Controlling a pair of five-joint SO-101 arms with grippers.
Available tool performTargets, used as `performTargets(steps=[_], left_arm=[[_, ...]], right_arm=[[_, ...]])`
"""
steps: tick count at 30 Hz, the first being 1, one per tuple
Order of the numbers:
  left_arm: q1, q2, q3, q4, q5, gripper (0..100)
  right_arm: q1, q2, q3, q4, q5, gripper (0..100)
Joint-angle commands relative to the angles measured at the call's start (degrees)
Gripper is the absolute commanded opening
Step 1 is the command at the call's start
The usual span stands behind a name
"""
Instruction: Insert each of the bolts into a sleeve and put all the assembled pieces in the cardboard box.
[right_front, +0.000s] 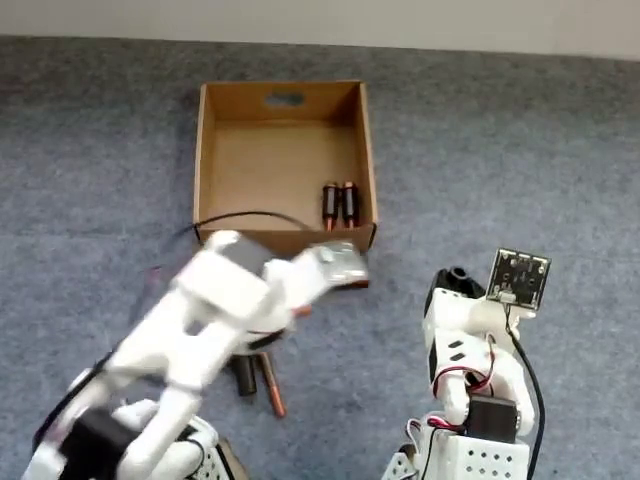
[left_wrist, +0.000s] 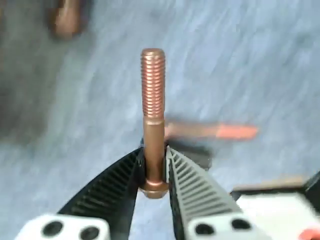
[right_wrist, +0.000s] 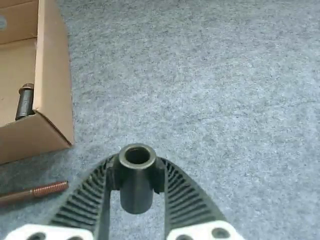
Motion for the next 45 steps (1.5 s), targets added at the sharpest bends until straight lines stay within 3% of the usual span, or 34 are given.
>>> performTargets(steps=[1, 7, 11, 18, 24, 27, 31, 36, 38, 45], left_arm=[[-15.96, -10.95, 4.00, 3.25, -17.23, 1], [-41.10, -17.10, 11.30, -1.41, -50.55, 1], [-48.40, -16.40, 16.04, -10.46, -57.76, 1], [-49.10, -12.35, 22.11, -22.42, -57.67, 1], [-49.45, -11.38, 18.59, -22.95, -50.55, 2], [-49.45, -11.30, 17.10, -22.95, -46.68, 9], [-49.19, -11.38, 17.01, -22.95, -45.89, 19], [-49.54, -11.47, 16.40, -22.95, -45.89, 21], [-49.98, -11.56, 14.29, -21.89, -45.54, 21], [-49.63, -11.30, 6.99, 0.53, -31.74, 21]], right_arm=[[0.40, -0.75, -0.31, 0.22, -0.53, 0.5], [0.40, -0.84, -0.31, 0.22, -0.53, 0.5], [0.40, -0.92, -0.31, 0.22, -0.62, 0.5], [0.40, -0.84, -0.31, 0.31, -0.62, 0.5], [0.31, -1.10, 0.48, 0.13, -0.53, 0.5], [-1.36, -1.10, 1.01, -0.04, -0.53, 0.5], [-2.24, -1.10, 1.19, 0.04, -0.53, 0.5], [-2.33, -1.10, 1.19, 0.04, -0.53, 0.5], [-2.33, -1.10, 1.19, 0.13, -0.53, 0.5], [-2.33, -1.10, 1.19, 0.13, -0.53, 0.5]])
